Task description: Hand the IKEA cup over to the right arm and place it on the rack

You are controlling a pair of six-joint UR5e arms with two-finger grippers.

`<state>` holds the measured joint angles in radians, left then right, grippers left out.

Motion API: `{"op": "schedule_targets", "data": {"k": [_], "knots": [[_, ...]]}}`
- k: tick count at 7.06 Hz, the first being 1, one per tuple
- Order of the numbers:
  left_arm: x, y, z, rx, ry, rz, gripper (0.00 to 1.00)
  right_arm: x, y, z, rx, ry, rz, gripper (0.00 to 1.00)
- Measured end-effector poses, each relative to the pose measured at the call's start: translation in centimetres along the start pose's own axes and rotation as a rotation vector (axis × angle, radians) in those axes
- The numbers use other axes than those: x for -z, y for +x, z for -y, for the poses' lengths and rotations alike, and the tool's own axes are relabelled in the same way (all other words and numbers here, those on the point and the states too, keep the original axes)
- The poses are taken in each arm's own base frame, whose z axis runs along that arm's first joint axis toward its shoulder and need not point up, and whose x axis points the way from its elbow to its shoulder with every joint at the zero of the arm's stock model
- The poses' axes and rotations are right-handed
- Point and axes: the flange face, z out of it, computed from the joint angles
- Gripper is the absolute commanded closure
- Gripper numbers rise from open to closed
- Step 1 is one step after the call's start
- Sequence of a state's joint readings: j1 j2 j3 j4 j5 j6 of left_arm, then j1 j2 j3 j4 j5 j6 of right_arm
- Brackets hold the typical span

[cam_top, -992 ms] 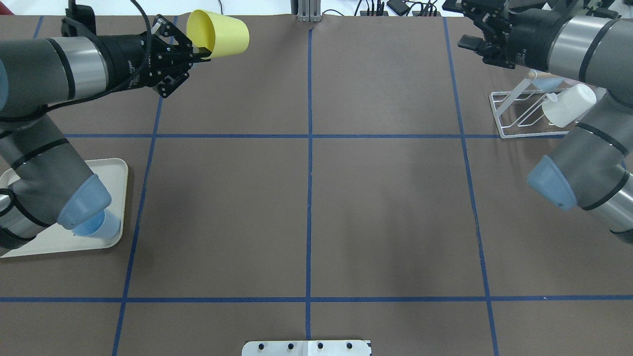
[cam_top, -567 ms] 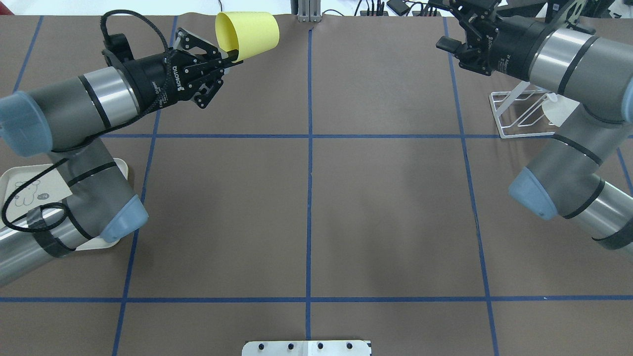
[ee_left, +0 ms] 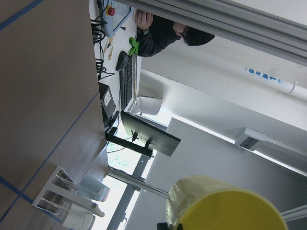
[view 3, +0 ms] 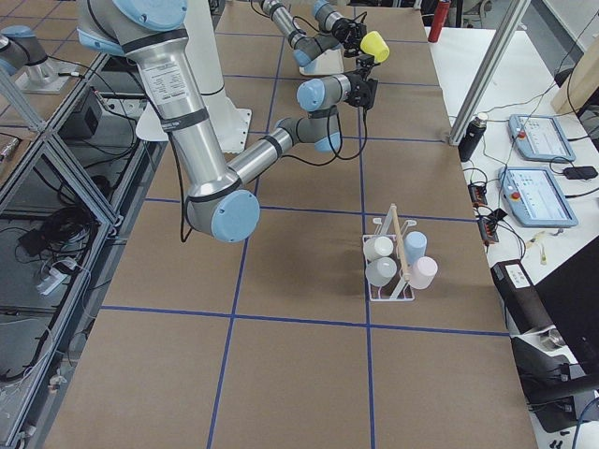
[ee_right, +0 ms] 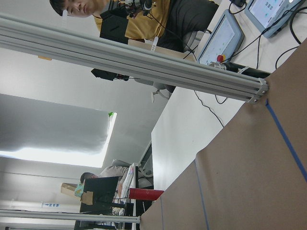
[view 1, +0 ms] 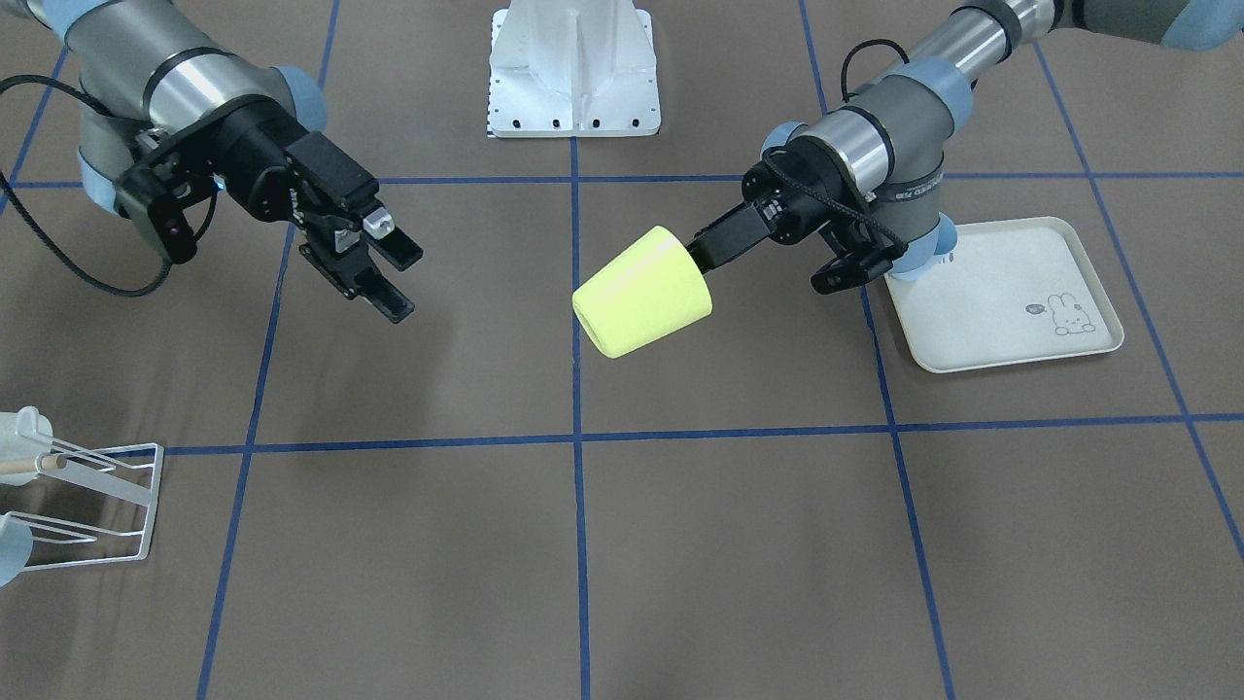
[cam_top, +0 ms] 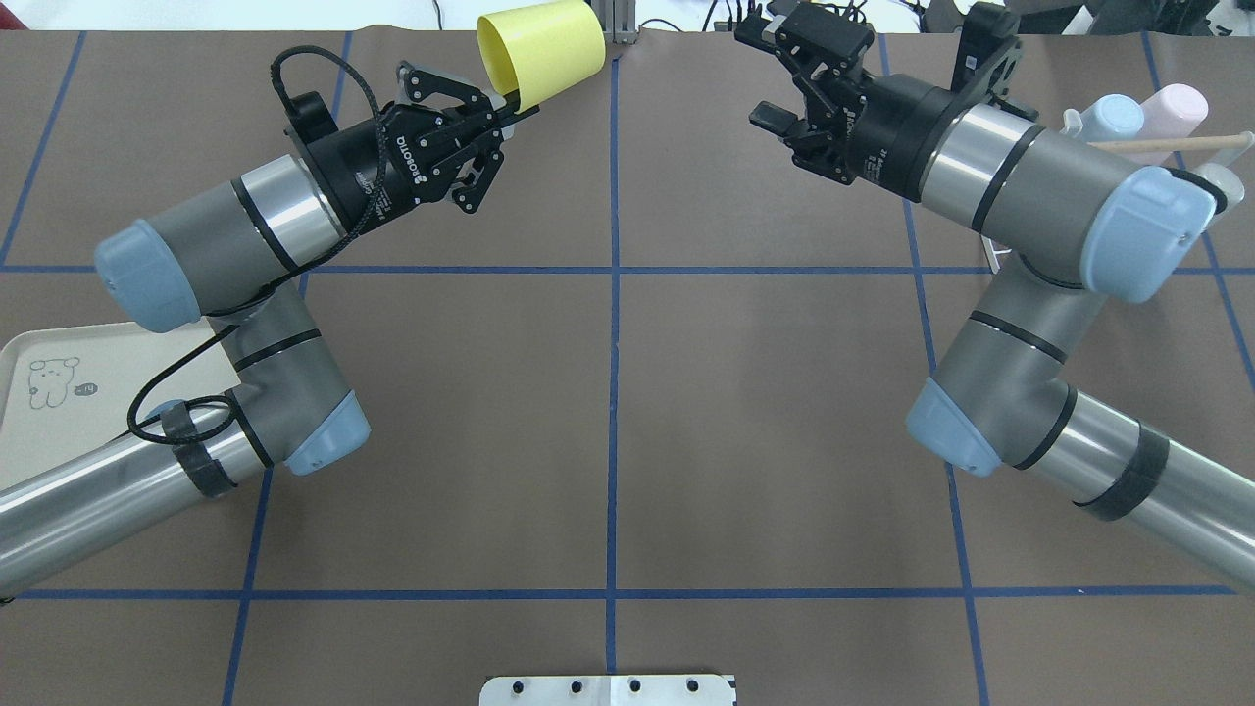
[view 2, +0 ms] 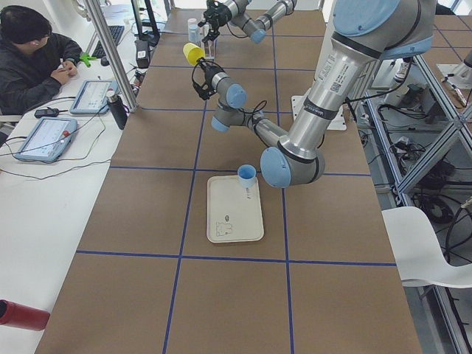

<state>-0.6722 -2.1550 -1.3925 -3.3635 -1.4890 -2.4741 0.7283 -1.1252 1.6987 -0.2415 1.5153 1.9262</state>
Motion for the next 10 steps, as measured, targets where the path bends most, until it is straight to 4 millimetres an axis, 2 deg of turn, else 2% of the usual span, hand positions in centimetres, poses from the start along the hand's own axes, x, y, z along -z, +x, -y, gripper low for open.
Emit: {"op": "schedule_targets", "data": {"k": [2, 3, 6, 10], "knots": [[0.4, -0.8, 0.9, 0.082, -0.042, -0.07, 1.0, -1.1, -1.2, -1.4, -0.031, 0.008, 0.04, 0.0], [-0.4, -1.4, 0.6, 0.111, -0.047, -0.09, 1.0, -1.5, -1.5, -2.3, -0.044, 0.014, 0.061, 0.0], [-2.7, -2.9, -1.5, 0.155, -0.056, -0.12, 1.0, -2.0, -1.4, -4.3, -0.067, 0.022, 0.084, 0.0], [-4.1, -4.7, -4.2, 0.189, -0.074, -0.118, 1.0, -2.1, -1.1, -4.5, -0.068, 0.023, 0.081, 0.0]]}}
